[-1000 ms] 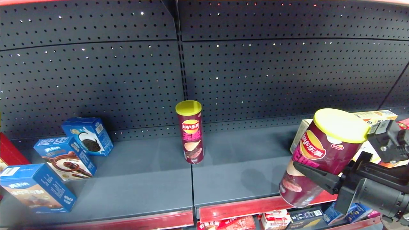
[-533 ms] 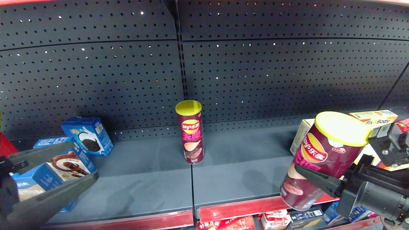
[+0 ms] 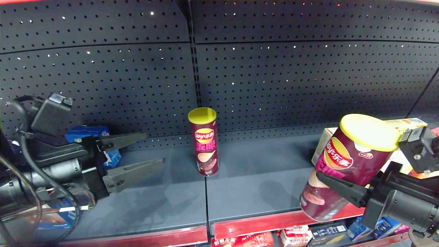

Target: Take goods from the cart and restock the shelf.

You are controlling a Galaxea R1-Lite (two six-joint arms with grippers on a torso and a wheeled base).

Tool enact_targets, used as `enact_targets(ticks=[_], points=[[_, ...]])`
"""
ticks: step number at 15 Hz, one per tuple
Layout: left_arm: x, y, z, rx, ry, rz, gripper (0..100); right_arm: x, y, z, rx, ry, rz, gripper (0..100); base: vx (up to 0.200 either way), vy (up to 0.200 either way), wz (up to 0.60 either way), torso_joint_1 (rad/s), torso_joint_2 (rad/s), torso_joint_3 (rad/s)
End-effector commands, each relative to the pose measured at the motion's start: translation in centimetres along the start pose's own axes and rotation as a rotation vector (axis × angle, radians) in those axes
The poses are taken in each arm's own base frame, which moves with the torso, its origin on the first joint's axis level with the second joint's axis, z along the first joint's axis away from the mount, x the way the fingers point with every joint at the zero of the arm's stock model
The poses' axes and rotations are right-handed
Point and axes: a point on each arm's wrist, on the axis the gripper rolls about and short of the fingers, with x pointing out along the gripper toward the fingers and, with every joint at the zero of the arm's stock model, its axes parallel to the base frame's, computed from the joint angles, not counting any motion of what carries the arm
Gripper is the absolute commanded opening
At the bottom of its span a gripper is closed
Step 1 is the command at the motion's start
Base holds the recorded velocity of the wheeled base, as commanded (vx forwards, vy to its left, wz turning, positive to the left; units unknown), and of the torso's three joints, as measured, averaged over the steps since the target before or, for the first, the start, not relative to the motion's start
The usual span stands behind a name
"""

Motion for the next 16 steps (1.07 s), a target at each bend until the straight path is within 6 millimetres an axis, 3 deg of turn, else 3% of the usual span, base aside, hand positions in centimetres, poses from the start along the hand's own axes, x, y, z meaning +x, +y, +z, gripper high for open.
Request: enact_targets(ticks=[1, 4, 9, 16], points=[[2.6, 2.3, -2.2, -0.036, 0.041, -0.046, 100, 0.1, 0.0, 0.1, -0.001, -0.004, 0.001, 0, 0.0, 0.0, 0.0, 0.0, 0.0, 0.0], [5.2, 3.3, -3.7, -0.027, 0.032, -0.111, 100, 0.1, 0.0, 0.2, -0.001, -0.007, 0.0, 0, 0.0, 0.0, 0.0, 0.0, 0.0, 0.0], [7.0, 4.1, -5.0, -0.041, 0.055, -0.167, 100, 0.3, 0.0, 0.3, 0.002, -0.008, 0.01, 0, 0.0, 0.0, 0.0, 0.0, 0.0, 0.0], [10.4, 8.4, -5.9, 0.031, -0.02, -0.219, 100, 1.4, -0.1, 1.6, 0.037, -0.042, 0.009, 0, 0.0, 0.0, 0.0, 0.0, 0.0, 0.0]])
